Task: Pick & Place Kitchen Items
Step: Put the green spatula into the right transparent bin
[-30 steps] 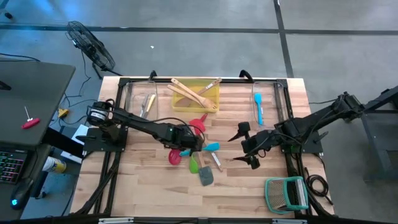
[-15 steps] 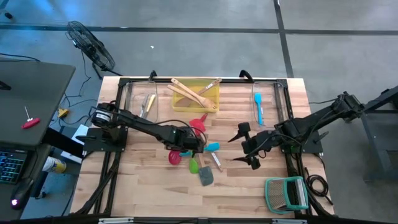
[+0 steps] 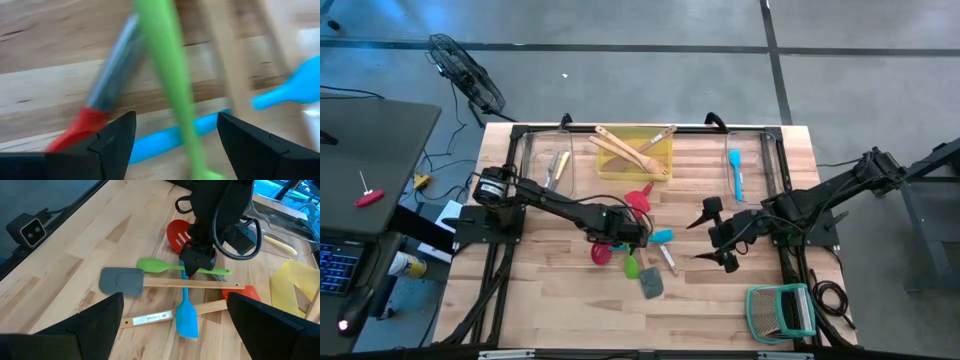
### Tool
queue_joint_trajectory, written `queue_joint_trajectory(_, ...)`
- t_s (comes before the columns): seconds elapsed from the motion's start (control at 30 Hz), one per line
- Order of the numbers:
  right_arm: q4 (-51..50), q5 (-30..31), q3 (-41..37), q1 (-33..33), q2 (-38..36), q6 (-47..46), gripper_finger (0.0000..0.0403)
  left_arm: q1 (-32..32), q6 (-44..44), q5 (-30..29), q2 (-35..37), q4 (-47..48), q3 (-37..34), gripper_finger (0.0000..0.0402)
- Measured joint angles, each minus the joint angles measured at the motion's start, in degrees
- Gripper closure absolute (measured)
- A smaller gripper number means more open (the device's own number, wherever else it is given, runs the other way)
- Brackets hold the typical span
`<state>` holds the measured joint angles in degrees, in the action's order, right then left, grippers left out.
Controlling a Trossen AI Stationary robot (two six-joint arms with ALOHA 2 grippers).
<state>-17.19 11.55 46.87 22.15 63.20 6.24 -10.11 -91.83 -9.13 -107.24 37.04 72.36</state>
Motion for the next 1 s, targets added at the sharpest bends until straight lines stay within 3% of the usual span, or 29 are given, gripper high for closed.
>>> queue_joint_trajectory(1.0, 0.28, 0.0, -0.01, 0.0, 0.0, 0.11, 0.0055, 1.22, 0.46, 0.43, -0.64, 0.02, 0.06, 0.0128)
